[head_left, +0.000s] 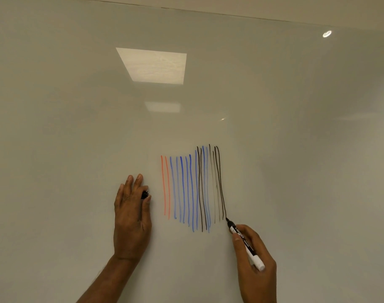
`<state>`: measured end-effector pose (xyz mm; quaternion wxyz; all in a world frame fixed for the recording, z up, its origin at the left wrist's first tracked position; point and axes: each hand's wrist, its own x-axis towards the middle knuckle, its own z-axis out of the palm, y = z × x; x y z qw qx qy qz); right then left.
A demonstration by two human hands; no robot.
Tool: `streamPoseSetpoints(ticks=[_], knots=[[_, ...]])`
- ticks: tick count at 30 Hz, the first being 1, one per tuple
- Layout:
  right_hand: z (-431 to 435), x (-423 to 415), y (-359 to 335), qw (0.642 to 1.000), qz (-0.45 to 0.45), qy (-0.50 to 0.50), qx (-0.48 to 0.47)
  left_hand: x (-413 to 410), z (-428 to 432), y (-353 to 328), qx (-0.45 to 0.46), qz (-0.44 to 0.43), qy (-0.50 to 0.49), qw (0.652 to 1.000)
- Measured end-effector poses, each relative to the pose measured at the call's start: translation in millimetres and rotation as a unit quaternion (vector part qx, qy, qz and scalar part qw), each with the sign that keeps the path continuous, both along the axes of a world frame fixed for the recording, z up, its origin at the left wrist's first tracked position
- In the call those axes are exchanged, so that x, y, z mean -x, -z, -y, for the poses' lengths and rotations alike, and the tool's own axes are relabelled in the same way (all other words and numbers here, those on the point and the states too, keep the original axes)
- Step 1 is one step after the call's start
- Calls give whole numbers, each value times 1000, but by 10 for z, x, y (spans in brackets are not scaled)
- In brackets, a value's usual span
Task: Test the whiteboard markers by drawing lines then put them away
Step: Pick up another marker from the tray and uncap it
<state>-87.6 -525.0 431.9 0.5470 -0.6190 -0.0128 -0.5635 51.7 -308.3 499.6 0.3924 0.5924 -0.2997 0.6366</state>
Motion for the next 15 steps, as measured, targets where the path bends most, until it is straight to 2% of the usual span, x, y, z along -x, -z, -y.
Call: streamPoseSetpoints(ticks=[6,8,13,15], knots=[[-172,203,-32,997,12,-50,-49,113,-42,-13,10,-46,69,997],[-289,308,-64,996,5,-80,-40,245,-52,-23,46,-87,116,988],[-645,515,-125,982,-10,-187,-18,815,-104,-90,199,-204,260,923],[-783,562,-155,973,-22,-228,-15,959,-174,-85,240,-253,321,881]])
